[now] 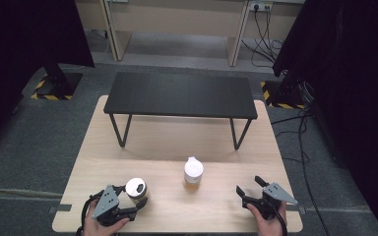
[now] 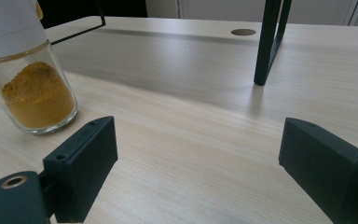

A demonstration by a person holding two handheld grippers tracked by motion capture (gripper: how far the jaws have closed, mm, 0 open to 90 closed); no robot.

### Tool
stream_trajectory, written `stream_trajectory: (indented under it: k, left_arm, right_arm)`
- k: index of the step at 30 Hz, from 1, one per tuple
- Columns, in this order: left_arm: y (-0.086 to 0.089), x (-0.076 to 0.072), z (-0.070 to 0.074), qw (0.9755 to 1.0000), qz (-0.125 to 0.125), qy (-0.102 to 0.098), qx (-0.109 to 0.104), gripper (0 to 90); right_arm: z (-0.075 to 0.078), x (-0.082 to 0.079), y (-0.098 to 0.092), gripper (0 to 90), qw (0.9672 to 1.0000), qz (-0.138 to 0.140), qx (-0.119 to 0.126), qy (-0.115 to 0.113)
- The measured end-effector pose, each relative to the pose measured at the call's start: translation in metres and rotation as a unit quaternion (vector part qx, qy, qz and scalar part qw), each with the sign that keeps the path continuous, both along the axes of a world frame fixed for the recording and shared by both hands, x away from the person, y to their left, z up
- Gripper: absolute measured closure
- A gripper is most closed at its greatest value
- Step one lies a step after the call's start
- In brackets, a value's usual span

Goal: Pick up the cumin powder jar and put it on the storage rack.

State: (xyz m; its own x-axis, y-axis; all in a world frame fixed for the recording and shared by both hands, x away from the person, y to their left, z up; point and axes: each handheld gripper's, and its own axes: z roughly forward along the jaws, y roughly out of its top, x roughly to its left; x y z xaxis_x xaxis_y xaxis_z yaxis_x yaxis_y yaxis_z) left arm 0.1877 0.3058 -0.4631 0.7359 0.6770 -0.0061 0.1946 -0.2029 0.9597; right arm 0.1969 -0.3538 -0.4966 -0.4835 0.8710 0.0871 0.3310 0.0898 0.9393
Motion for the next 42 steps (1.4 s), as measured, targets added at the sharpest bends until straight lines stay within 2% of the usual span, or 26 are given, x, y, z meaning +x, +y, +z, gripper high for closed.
stream_trajectory:
  k: [6,18,22,25,29,34,42]
  left_arm:
    - [-0.005,0.005,0.012,0.9998,0.007,-0.004,-0.018,29.9]
    - [-0.011,0.008,0.031,0.999,0.037,0.002,-0.026,29.9]
    - [-0.014,0.01,0.042,0.9972,0.062,0.002,-0.041,29.9]
    - [-0.017,0.012,0.054,0.9957,0.082,-0.013,-0.04,29.9]
    - [-0.021,0.019,0.067,0.9942,0.097,-0.017,-0.044,29.9]
    - [-0.025,0.023,0.075,0.9937,0.101,-0.019,-0.045,29.9]
    - [-0.029,0.025,0.079,0.993,0.107,-0.019,-0.046,29.9]
  right_arm:
    - [0.0,0.0,0.0,11.6,1.0,0.0,0.001,0.0]
    - [0.0,0.0,0.0,11.6,1.0,0.001,0.0,-0.001]
    - [-0.001,0.0,0.0,11.6,1.0,0.001,0.001,-0.002]
    - [-0.001,0.0,-0.001,11.6,1.0,0.001,0.001,-0.002]
    - [0.0,0.0,0.0,11.6,1.0,0.002,0.0,-0.001]
    - [0.0,0.0,0.0,11.6,1.0,0.002,0.0,-0.001]
    - [0.0,0.001,-0.001,11.6,1.0,0.003,0.002,-0.001]
